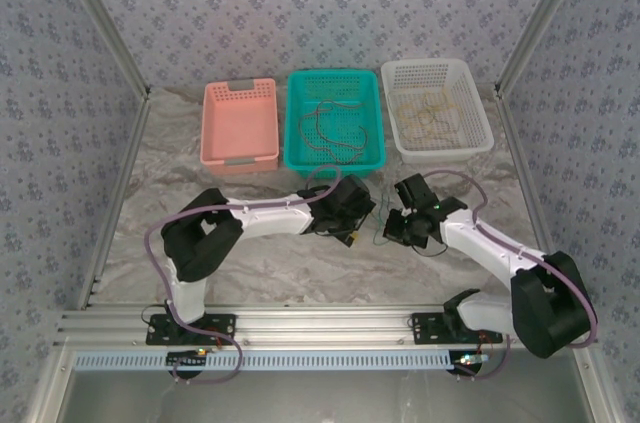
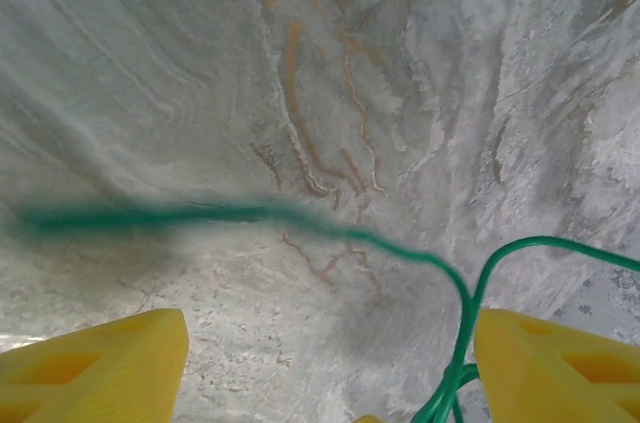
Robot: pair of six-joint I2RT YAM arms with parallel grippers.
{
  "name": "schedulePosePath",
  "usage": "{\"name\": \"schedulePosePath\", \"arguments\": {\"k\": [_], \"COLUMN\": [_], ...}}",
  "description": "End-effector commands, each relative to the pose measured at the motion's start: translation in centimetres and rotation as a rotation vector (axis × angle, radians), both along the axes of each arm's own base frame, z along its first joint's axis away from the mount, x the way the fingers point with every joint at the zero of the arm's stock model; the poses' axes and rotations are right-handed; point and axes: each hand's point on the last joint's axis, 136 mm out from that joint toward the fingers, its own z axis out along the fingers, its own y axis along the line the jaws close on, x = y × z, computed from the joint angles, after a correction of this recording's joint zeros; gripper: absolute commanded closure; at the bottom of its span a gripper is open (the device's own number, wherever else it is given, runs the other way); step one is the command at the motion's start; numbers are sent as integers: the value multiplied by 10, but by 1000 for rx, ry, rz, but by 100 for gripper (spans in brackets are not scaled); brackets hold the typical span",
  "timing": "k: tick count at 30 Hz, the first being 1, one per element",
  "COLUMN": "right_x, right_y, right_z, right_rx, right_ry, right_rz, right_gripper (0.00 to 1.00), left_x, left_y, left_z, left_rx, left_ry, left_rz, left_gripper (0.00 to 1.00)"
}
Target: Untangle the cables
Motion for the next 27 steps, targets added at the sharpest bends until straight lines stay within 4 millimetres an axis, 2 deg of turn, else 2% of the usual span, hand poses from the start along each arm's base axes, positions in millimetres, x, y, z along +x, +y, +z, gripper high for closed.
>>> {"name": "schedulePosePath", "arguments": {"k": [1, 3, 7, 11, 13, 16, 18, 19, 21, 24, 27], "right_x": [-12, -10, -7, -9, -10, -9, -7, -6, -4, -5, -6], "right_y": [-4, 0, 9, 14, 15, 15, 15, 15, 13, 1, -13], "right_z": [-5, -3, 7, 12, 13, 16, 20, 21, 21, 11, -4], "right_rx": [-10, 4, 29, 41, 50, 67, 78, 84, 92, 100, 150], "right_ry": [34, 22, -1, -2, -6, -18, -29, -29, -25, 16, 75], "right_rz": [-10, -4, 11, 23, 21, 6, -2, -8, -23, -84, -200], "right_gripper": [100, 100, 100, 100, 100, 100, 100, 100, 100, 100, 100], "left_x": [6, 4, 3, 12, 15, 14, 12, 11, 9, 4, -11], "left_y": [6, 5, -8, -15, -17, -14, -9, -3, 15, 57, 97], "left_z": [36, 36, 16, 16, 14, 10, 5, 3, 2, 4, 4], "left_rx": [-8, -15, -69, -72, -69, -61, -47, -31, 14, 111, 190], "left_ry": [-84, -72, -10, -33, -37, -36, -29, -28, -38, -59, -45], "left_rz": [19, 19, 39, 33, 26, 23, 21, 23, 35, 53, 46], "left_gripper": [25, 24, 28, 36, 45, 71, 84, 93, 100, 100, 100]}}
